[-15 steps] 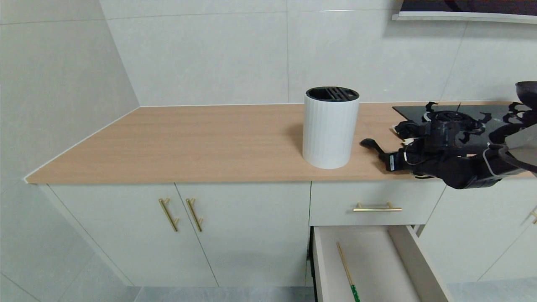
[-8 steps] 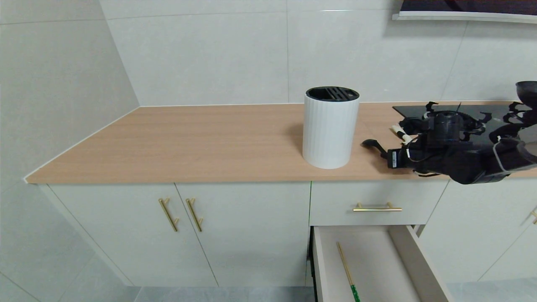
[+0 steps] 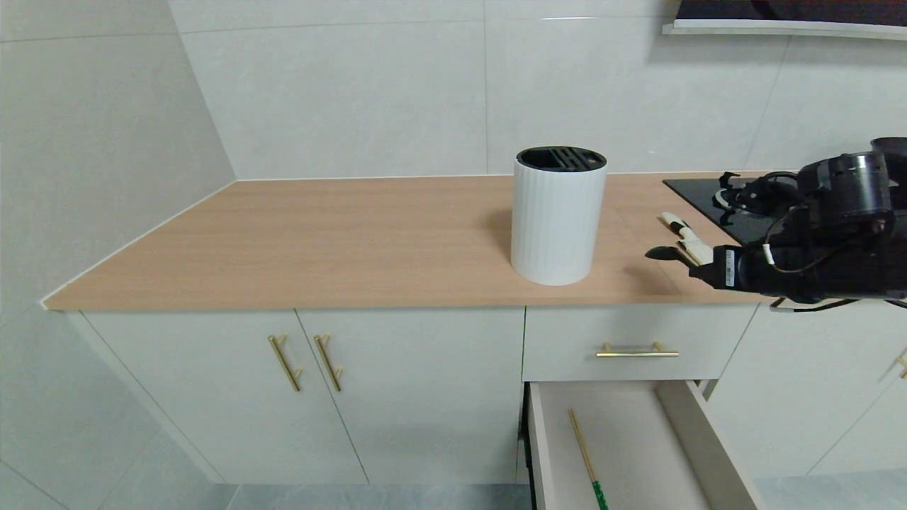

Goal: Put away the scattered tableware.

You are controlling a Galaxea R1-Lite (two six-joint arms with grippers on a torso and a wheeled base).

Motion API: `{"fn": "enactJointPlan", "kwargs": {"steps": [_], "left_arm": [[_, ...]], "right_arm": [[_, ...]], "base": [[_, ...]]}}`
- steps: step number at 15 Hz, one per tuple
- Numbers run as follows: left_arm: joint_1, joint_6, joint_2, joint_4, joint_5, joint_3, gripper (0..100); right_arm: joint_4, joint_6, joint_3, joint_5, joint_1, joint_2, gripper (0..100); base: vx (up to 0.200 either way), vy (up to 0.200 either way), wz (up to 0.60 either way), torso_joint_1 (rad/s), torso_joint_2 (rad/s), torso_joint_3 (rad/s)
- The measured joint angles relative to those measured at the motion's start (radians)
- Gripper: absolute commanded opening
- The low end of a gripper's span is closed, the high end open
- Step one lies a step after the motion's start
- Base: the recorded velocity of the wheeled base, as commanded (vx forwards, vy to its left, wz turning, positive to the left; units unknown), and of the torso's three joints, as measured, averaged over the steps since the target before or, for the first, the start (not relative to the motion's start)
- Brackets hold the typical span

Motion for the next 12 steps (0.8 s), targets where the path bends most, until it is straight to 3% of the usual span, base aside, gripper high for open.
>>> {"fn": "enactJointPlan", "kwargs": {"steps": [6, 12], "left_arm": [[0.000, 0.000, 0.000, 0.000, 0.000, 0.000, 100], [0.000, 0.000, 0.000, 0.000, 0.000, 0.000, 100]], "right_arm": [[0.008, -0.070, 0.216, -0.067, 0.081, -0.208, 0], [-0.051, -0.073, 0.297, -0.069, 0.093, -0.192, 0]], "base": [[0.000, 0.000, 0.00, 0.000, 0.00, 0.000], [0.000, 0.000, 0.00, 0.000, 0.00, 0.000]]}}
